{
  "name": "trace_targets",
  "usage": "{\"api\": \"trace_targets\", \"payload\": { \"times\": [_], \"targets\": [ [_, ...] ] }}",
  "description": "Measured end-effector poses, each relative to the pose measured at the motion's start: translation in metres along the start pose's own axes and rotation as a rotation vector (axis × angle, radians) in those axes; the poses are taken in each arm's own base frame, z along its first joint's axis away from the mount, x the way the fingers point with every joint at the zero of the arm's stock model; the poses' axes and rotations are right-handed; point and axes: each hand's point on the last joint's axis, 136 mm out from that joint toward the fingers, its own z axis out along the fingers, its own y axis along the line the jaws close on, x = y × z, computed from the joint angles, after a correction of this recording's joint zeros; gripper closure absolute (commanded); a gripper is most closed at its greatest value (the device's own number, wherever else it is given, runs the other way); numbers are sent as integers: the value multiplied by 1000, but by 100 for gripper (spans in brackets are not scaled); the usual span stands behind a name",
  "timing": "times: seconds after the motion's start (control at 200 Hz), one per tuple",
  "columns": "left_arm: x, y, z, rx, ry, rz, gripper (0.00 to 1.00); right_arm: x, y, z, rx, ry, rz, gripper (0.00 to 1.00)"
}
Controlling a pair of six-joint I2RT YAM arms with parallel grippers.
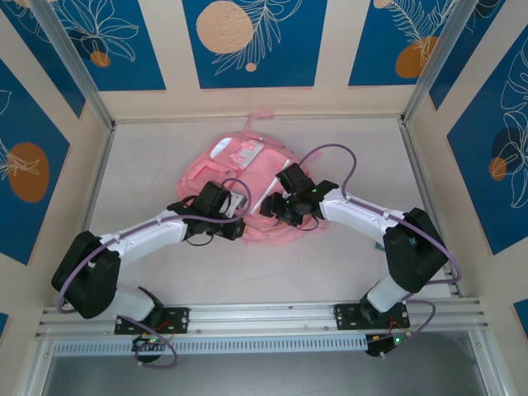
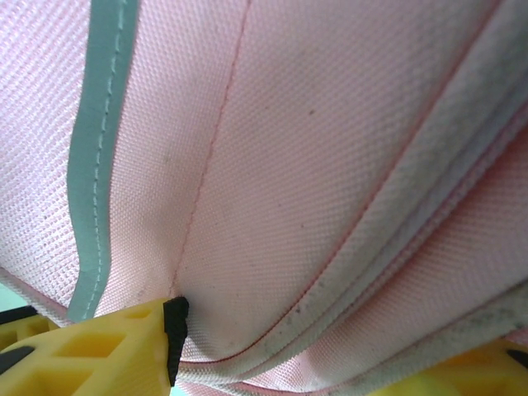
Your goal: Pack the student bag
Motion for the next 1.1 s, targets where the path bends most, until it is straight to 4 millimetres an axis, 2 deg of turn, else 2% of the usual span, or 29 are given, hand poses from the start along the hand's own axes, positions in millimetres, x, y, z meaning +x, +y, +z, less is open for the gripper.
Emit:
{"api": "trace_targets", "payload": {
  "times": [0.19,0.26,0.335,0.42,0.51,0.615,0.73,0.855,1.0,1.1],
  "targets": [
    [0,-13,2,59,-6,-17,100,0,0,0,2,-2,0,43],
    [-1,-15,2,63,-7,-22,88,-1,-1,0,5,-5,0,42],
    [1,-14,2,59,-3,-25,68,-1,-2,-1,9,-9,-1,41],
    [5,-16,-2,58,11,-38,55,-2,-2,-4,16,-21,-8,38],
    [4,-18,-18,56,-6,-39,42,-3,-2,-14,22,-44,-21,36],
    [-3,-15,-40,43,-56,-61,32,-3,-3,-31,34,-77,-47,34],
    [-16,-2,-64,8,-128,-122,29,1,-4,-46,58,-104,-78,33],
    [-26,18,-75,-28,-171,-232,30,10,5,-52,87,-129,-146,34],
    [-32,41,-80,-66,-203,-365,29,32,36,-51,101,-146,-277,38],
    [-35,56,-85,-98,-231,-442,26,49,65,-36,120,-147,-368,45]
  ]
}}
